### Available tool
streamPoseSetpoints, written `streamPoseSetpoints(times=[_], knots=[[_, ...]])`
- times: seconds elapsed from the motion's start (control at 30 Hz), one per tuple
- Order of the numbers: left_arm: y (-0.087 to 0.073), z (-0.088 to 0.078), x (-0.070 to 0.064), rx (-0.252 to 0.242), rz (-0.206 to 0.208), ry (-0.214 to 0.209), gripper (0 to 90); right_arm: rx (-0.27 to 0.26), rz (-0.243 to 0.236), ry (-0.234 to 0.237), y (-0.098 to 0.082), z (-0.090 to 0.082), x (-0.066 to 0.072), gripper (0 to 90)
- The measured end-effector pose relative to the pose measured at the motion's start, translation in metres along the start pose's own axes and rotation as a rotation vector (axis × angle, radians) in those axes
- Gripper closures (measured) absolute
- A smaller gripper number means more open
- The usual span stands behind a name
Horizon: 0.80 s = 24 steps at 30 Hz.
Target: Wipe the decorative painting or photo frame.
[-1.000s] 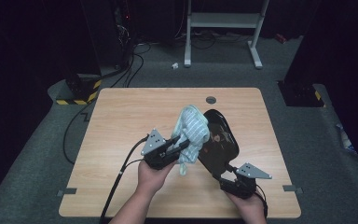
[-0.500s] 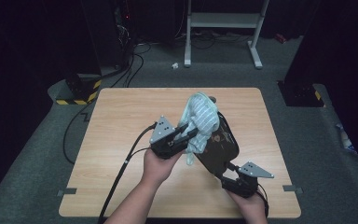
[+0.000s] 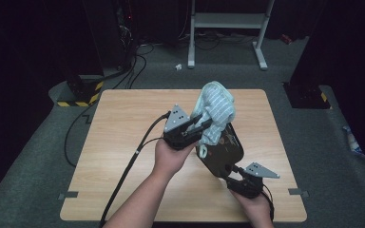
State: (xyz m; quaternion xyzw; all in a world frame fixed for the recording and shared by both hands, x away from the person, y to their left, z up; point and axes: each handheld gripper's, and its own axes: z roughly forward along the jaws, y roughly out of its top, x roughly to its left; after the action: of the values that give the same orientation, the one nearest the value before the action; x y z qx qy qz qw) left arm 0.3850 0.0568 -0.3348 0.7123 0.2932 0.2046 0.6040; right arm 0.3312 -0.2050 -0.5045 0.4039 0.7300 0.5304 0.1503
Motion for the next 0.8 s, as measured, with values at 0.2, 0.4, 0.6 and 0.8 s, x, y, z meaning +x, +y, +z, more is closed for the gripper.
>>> streamPoseSetpoints(times=[0.2,0.4,0.6,0.8], knots=[[0.021,0.012,0.003,0.000,-0.023,-0.028,70.1,-0.006,0.004,-0.003,0.000,0.001,0.002,54.3],[0.036,0.020,0.001,-0.012,-0.003,-0.033,69.9,-0.003,-0.007,-0.007,0.000,0.005,0.004,67.9],[0.034,0.034,-0.006,0.003,-0.011,-0.052,70.3,0.004,-0.004,-0.009,-0.001,0.007,0.004,77.3],[0.032,0.039,-0.010,0.001,-0.014,-0.048,70.2,0.010,-0.032,-0.009,0.000,0.006,0.003,77.9]])
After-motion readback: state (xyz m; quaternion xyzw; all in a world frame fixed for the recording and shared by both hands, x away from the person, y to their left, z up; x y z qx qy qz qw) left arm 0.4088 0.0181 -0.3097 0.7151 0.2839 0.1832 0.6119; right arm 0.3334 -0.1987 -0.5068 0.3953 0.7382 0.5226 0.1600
